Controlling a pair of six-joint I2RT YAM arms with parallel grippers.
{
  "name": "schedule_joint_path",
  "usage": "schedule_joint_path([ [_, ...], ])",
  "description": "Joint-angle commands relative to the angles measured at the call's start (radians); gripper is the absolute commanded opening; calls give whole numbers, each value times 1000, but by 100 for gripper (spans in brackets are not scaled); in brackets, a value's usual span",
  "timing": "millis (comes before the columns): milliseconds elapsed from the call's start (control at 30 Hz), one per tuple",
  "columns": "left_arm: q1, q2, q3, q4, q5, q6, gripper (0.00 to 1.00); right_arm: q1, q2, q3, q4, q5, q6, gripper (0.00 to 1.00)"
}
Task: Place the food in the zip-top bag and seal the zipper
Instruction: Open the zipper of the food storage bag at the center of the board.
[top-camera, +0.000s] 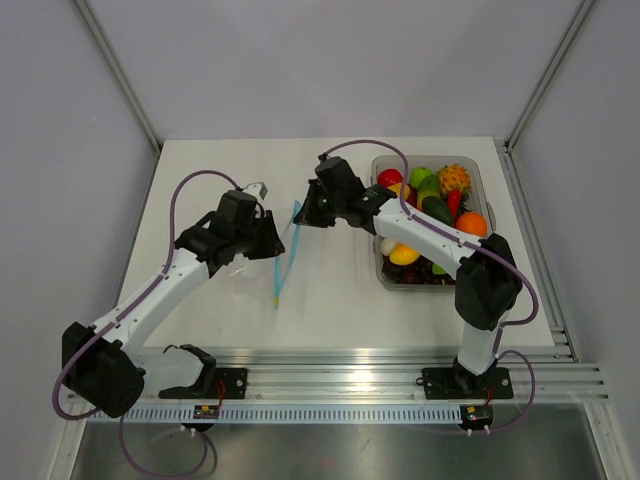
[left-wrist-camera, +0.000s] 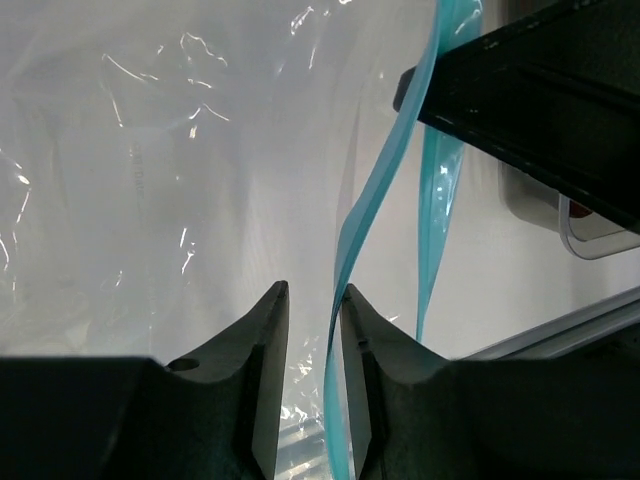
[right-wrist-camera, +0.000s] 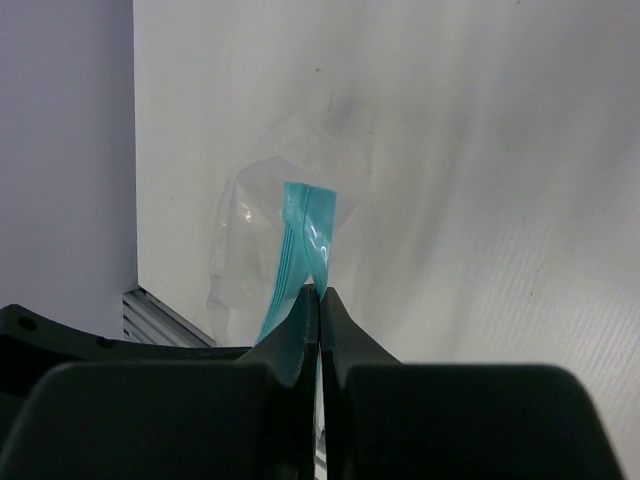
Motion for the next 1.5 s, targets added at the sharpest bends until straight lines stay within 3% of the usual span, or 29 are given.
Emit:
schedule_joint_path([
  [0, -4, 9, -6, 75, -41, -25, 29, 4, -65, -11, 39, -10, -5, 0],
  [67, -5, 18, -8, 80, -39, -29, 25, 4, -65, -14, 43, -13, -3, 0],
  [133, -9, 24, -2, 80, -50, -36, 12, 4, -65, -19, 40, -16, -2, 0],
  [167, -9, 31, 13, 71, -58, -40, 0, 4, -62, -19, 36, -15, -3, 0],
  [200, -10, 34, 29, 37, -76, -42, 0, 4, -64, -18, 28, -12, -12, 17],
  [333, -9, 29, 89, -23, -150, -39, 0, 5, -102, -36, -12, 16, -46, 55],
  [500, -9, 26, 115, -20, -122, -68, 0, 34, -139, -33, -78, 91, -85, 59],
  [800, -9, 34, 118, 0, -99, -86, 0, 77, -98, -44, -61, 36, -92, 66],
  [867, -9, 34, 122, -2, -101, -88, 0, 81, -81, -51, -46, 19, -82, 66],
  [967, -9, 35, 142, -15, -101, -91, 0, 81, -41, -71, 2, -33, -51, 58],
  [1000, -9, 38, 150, -23, -101, -88, 0, 81, -16, -70, 16, -59, -48, 41],
  [1133, -9, 38, 194, -55, -104, -69, 0, 68, 15, -77, 14, -41, -40, 0],
  [1467, -9, 110, 403, -161, -58, 12, 0, -61, -13, -148, -10, 57, -106, 0],
])
